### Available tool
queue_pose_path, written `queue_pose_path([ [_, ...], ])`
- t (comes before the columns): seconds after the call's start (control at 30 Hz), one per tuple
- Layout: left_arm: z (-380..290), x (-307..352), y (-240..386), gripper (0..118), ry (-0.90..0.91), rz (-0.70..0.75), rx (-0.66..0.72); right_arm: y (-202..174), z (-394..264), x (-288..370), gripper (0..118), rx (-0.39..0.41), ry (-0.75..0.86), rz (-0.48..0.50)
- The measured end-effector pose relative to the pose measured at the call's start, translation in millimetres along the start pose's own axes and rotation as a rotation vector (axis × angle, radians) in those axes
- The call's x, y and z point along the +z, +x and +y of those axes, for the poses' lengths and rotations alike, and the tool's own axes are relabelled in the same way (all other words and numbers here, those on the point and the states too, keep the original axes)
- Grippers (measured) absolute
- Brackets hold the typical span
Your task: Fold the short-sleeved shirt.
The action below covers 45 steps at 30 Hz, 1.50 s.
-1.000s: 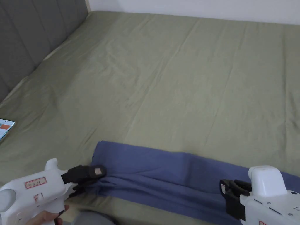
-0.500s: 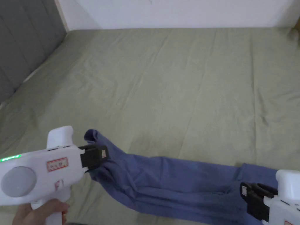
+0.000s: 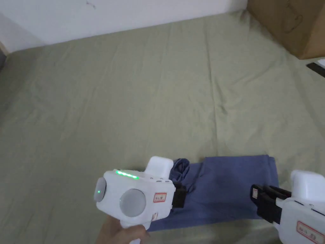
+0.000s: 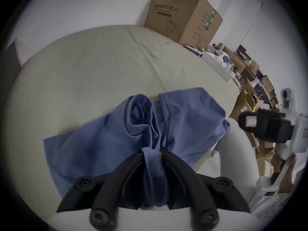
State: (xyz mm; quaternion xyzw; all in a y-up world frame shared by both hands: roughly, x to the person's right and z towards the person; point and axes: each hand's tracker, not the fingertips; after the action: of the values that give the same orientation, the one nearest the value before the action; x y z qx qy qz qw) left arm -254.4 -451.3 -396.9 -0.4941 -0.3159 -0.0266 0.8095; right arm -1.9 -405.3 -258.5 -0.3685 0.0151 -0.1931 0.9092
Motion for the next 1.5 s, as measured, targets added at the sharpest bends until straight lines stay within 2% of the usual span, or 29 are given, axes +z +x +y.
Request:
queue_pose_path([
  [0.07, -1, 4, -2, 57, -0.004, -0.017, 0.046, 6, 0, -1, 0, 0.006, -0.002, -0.006],
  [0.13, -1, 19, -7, 83, 0.03, -0.057, 0.101, 8, -1, -1, 0, 0.011, -0.001, -0.014],
  [0.2, -1, 38, -15, 85, 0.092, -0.073, 0.133, 6, -1, -3, 0, -0.004, -0.005, -0.006],
  [0.3, 0, 65, -42, 84, 0.164, -0.071, 0.254, 4, -1, -4, 0, -0.026, -0.016, 0.007],
  [0.4, -6, 78, -76, 73, 0.216, -0.099, 0.45, -1, 0, 4, 0, -0.043, 0.001, 0.051],
  [0.43, -9, 79, -84, 73, 0.211, -0.101, 0.484, 3, 1, 3, 0, -0.034, 0.003, 0.055],
  [0.47, -12, 80, -87, 56, 0.21, -0.086, 0.493, 2, 2, 3, 0, -0.02, 0.002, 0.058],
  [0.53, -15, 73, -85, 4, 0.193, -0.012, 0.461, -1, 3, 2, 0, 0.021, 0.008, 0.048],
  [0.6, -16, 63, -79, 3, 0.139, -0.032, 0.415, 2, 3, -1, 0, 0.041, 0.008, 0.044],
  [0.73, -17, 31, -58, 3, 0.088, -0.162, 0.446, 6, 3, -2, 0, -0.004, 0.007, 0.12],
  [0.8, -20, 8, -42, 3, 0.014, -0.238, 0.426, 5, 2, -2, 0, 0.001, 0.003, 0.115],
  [0.93, -25, -18, -10, 3, -0.075, -0.176, 0.332, 1, 1, -2, 0, 0.021, -0.015, 0.103],
  [1.03, -23, -6, -14, 3, -0.027, -0.198, 0.362, -3, 4, 0, 0, 0.021, -0.01, 0.11],
  [1.1, -26, 11, -28, 4, 0.042, -0.285, 0.452, -8, 7, -1, 0, 0.037, -0.007, 0.11],
  [1.13, -29, 20, -37, 21, 0.101, -0.304, 0.496, -9, 8, -2, 0, 0.047, -0.013, 0.108],
  [1.23, -40, 51, -67, 114, 0.202, -0.281, 0.541, -14, 7, -3, 0, 0.076, -0.022, 0.104],
  [1.27, -45, 59, -78, 118, 0.216, -0.279, 0.548, -15, 7, -4, 0, 0.081, -0.025, 0.104],
  [1.33, -62, 81, -107, 118, 0.306, -0.304, 0.593, -18, 7, -6, 0, 0.092, -0.037, 0.104],
  [1.5, -106, 94, -161, 118, 0.307, -0.34, 0.75, -33, 7, -14, 0, 0.11, -0.065, 0.088],
])
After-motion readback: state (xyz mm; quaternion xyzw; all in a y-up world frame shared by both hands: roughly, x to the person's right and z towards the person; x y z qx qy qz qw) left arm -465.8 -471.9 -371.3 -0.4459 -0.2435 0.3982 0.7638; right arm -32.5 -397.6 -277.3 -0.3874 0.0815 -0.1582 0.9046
